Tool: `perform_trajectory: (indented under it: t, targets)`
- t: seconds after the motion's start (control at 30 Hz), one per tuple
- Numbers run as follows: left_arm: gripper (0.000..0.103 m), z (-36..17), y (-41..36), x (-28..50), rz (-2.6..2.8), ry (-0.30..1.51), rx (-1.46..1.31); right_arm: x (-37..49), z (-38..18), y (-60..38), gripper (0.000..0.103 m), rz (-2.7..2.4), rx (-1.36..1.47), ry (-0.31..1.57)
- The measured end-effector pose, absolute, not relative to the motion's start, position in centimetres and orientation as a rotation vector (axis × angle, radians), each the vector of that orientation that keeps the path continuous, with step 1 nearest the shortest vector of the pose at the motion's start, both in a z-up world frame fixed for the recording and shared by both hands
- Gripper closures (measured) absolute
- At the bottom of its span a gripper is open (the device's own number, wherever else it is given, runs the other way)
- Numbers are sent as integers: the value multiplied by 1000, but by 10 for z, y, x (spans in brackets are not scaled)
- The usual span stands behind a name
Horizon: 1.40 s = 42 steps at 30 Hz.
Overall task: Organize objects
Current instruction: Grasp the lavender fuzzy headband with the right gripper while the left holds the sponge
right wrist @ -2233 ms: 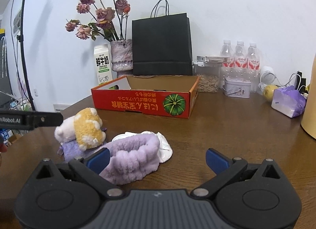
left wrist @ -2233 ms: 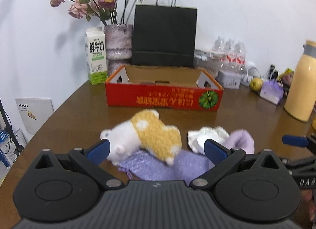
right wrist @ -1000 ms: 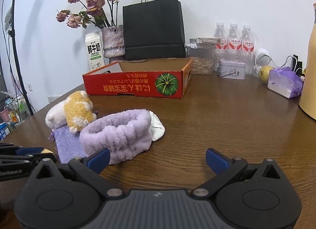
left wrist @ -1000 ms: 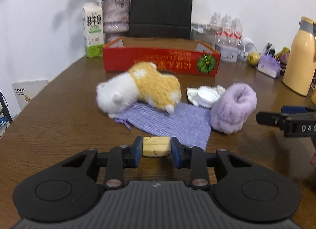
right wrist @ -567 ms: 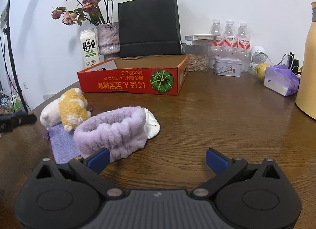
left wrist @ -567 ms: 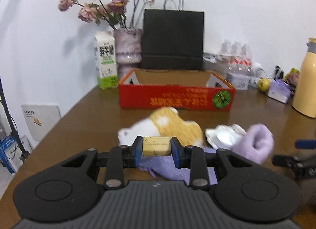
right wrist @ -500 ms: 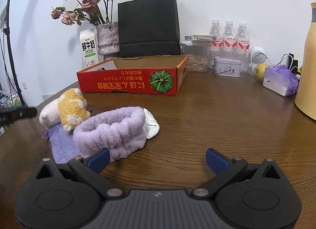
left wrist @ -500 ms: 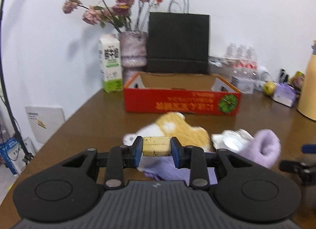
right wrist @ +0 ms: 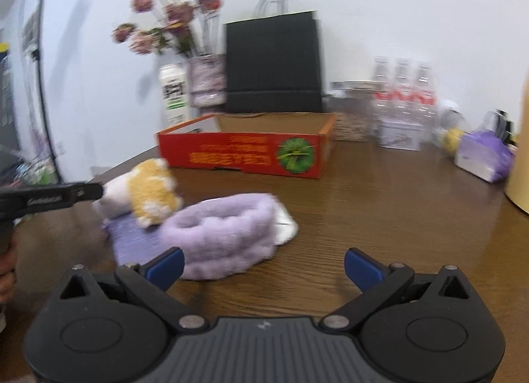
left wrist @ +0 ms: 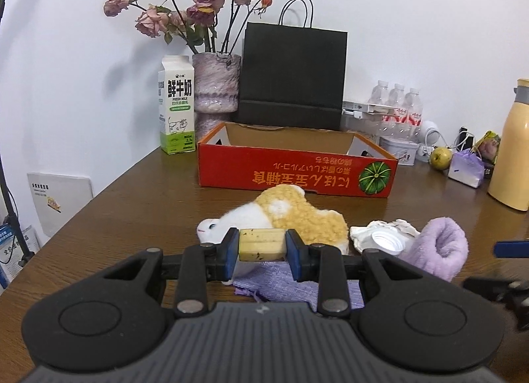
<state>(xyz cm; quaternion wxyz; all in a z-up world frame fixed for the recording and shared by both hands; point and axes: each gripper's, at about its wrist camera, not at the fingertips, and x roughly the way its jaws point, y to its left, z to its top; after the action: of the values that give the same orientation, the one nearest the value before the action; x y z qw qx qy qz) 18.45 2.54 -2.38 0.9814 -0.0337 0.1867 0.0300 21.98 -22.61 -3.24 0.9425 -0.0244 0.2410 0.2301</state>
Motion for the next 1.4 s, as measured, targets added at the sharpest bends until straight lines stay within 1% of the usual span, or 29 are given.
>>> perform_trajectory:
  t: [0.3, 0.67, 0.73, 0.77, 0.8, 0.83, 0.9, 1.0, 1.07, 1.27, 1.4]
  targets:
    - [72, -24, 28, 183, 34, 378, -88, 245, -28, -177, 0, 513, -225, 512]
    - [72, -25, 29, 183, 31, 384, -95, 275, -38, -169, 0, 544, -158, 548]
    - [72, -25, 29, 183, 32, 384, -95, 273, -37, -171, 6, 549, -142, 538]
    - [72, -25, 29, 183, 34, 385, -96, 273, -37, -173, 14, 546, -135, 535]
    - [72, -25, 29, 183, 36, 385, -97, 274, -36, -174, 17, 543, -127, 532]
    - [72, -25, 29, 183, 37, 385, -98, 273, -36, -175, 18, 542, -118, 528]
    - [72, -25, 30, 183, 38, 387, -100, 273, -35, -176, 27, 542, -110, 520]
    - [72, -25, 30, 184, 40, 389, -100, 269, -34, -177, 32, 536, -109, 504]
    - [72, -25, 29, 184, 40, 389, -101, 267, -34, -178, 32, 530, -100, 496]
    - [72, -26, 26, 185, 41, 391, -91, 260, -32, -177, 41, 511, -100, 473]
    - [72, -25, 26, 184, 44, 385, -92, 256, -29, -178, 43, 506, -86, 454]
